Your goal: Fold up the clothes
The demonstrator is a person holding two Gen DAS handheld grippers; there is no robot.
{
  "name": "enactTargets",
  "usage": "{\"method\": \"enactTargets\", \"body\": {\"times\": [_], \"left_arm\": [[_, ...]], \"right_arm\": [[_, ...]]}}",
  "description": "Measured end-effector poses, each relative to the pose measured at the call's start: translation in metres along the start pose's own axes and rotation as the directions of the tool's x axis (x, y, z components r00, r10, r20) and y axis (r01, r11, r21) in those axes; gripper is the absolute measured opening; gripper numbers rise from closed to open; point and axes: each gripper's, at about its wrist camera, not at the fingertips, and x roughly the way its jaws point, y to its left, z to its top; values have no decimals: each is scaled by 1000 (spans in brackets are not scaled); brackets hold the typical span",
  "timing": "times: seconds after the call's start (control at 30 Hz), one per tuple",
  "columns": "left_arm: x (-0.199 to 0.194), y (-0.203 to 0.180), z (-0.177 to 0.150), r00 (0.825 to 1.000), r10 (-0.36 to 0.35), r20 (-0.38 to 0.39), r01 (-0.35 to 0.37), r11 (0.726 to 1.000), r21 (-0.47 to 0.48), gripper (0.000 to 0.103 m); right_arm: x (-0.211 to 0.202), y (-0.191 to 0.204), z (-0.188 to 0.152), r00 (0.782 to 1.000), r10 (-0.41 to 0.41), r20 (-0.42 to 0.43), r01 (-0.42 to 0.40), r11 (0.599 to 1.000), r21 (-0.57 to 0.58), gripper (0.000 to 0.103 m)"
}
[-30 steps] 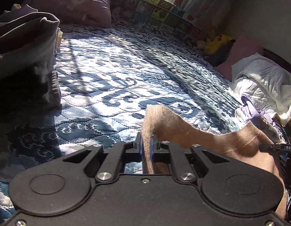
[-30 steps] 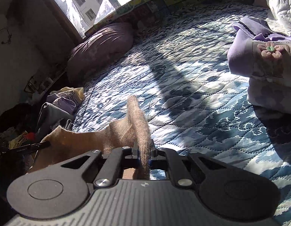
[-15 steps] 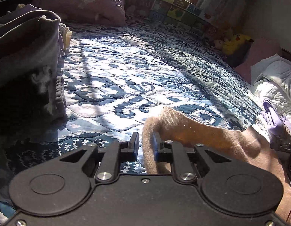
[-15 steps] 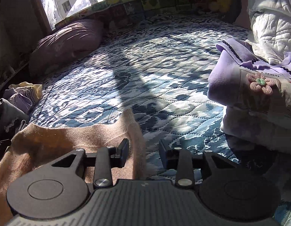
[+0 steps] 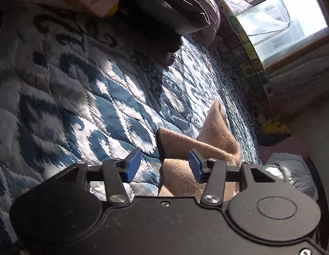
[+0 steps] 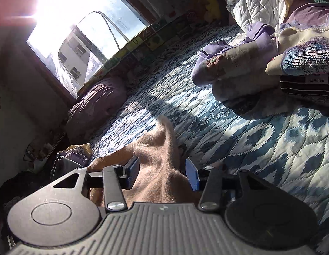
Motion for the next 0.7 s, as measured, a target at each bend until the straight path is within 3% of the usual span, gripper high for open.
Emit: {"method": "enactTargets", "body": {"times": [0.1, 0.3, 0.37, 0.47, 0.57, 0.63, 0.7], "left_arm": [[-27, 27, -29, 999, -38, -18, 35, 989, -144, 52], [-43, 57, -83, 986, -148, -71, 113, 925, -363, 56], [-34, 62, -93, 980, -189, -54, 147, 885, -442, 56], [-17, 67, -102, 968, -251, 3, 213, 814, -540, 55], [0, 65, -101, 952, -300, 61, 274, 747, -605, 54], [12, 60, -100, 946, -317, 72, 290, 722, -628, 52], [20, 54, -97, 945, -318, 82, 299, 728, -617, 39]], "right_arm": [[-29, -33, -34, 999, 4, 42, -10, 987, 163, 53], [-56, -83, -96, 994, 41, 98, -74, 929, 363, 54], [-58, -91, -107, 995, 33, 89, -65, 921, 383, 55], [-58, -88, -107, 990, 101, 95, -129, 925, 357, 65], [-54, -89, -112, 987, 138, 86, -160, 915, 369, 66], [-51, -90, -116, 985, 154, 82, -174, 907, 385, 66], [-47, -90, -119, 983, 166, 75, -182, 899, 398, 66]]}}
